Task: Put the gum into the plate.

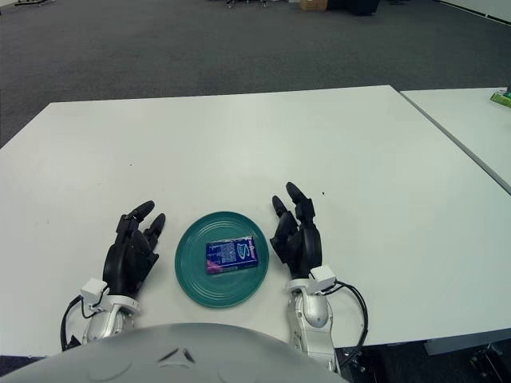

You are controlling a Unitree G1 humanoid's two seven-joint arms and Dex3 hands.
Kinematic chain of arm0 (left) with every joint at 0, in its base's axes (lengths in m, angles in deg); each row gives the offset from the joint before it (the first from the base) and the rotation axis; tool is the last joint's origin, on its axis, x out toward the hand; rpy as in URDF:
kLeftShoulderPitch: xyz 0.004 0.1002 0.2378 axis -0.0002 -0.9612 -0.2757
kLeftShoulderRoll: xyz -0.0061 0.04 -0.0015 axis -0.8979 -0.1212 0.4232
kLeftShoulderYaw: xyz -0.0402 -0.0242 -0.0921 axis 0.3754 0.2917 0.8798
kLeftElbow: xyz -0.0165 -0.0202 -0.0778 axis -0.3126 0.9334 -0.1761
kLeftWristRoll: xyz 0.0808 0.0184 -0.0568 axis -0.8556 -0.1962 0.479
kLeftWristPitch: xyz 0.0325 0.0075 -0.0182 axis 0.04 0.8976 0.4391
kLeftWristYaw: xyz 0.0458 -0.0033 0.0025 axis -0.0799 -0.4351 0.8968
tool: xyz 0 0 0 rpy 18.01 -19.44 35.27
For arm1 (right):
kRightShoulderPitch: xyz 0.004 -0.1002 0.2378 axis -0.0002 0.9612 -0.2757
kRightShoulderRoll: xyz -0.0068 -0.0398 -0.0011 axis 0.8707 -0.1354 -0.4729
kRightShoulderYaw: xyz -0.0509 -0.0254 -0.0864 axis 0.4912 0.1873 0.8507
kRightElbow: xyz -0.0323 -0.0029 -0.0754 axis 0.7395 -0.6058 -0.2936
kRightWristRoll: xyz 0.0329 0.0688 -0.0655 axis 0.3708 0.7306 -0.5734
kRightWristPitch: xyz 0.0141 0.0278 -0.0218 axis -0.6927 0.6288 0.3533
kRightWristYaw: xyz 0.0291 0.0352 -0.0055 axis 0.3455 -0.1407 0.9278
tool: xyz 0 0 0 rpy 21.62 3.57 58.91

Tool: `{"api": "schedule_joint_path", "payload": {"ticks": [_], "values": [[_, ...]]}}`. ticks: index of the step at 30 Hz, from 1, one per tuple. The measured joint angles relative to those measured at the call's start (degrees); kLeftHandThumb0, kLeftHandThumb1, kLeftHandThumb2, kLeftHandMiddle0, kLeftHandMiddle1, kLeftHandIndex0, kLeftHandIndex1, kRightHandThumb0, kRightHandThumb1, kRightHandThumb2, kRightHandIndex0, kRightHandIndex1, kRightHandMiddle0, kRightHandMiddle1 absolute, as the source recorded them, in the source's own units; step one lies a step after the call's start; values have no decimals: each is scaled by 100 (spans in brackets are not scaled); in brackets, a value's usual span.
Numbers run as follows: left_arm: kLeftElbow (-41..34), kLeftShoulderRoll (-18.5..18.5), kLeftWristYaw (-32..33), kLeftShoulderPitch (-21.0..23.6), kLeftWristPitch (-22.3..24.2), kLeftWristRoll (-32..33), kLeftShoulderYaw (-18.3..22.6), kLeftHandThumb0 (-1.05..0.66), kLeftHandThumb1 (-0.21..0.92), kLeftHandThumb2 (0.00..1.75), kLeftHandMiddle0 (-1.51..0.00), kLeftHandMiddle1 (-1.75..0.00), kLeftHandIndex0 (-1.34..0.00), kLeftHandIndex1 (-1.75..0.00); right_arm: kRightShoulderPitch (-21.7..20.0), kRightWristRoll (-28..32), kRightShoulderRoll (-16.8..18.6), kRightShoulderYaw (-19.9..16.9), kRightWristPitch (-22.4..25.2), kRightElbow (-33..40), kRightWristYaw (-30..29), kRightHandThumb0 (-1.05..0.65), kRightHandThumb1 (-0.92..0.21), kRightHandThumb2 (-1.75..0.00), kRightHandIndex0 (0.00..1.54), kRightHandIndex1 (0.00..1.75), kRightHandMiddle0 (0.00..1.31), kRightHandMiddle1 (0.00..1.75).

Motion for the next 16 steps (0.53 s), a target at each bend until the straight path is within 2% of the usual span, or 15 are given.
{"api": "schedule_joint_path", "payload": {"ticks": [3,10,16], "values": [[27,-8,-12,4,-49,-2,-3,-100,92,93,-38,-6,0,-82,1,-2,7,-6,-6,-3,20,-79,-92,-87,44,1,0,60],[61,-39,-119,4,-128,19,-37,-103,92,96,-31,-2,0,-68,15,-76,3,25,25,22,27,-83,-92,-90,28,0,0,45],[124,-117,-389,3,-193,204,-147,-104,92,101,-12,-1,0,-30,21,-373,-92,54,10,10,11,-93,-92,-96,10,0,0,26]]}}
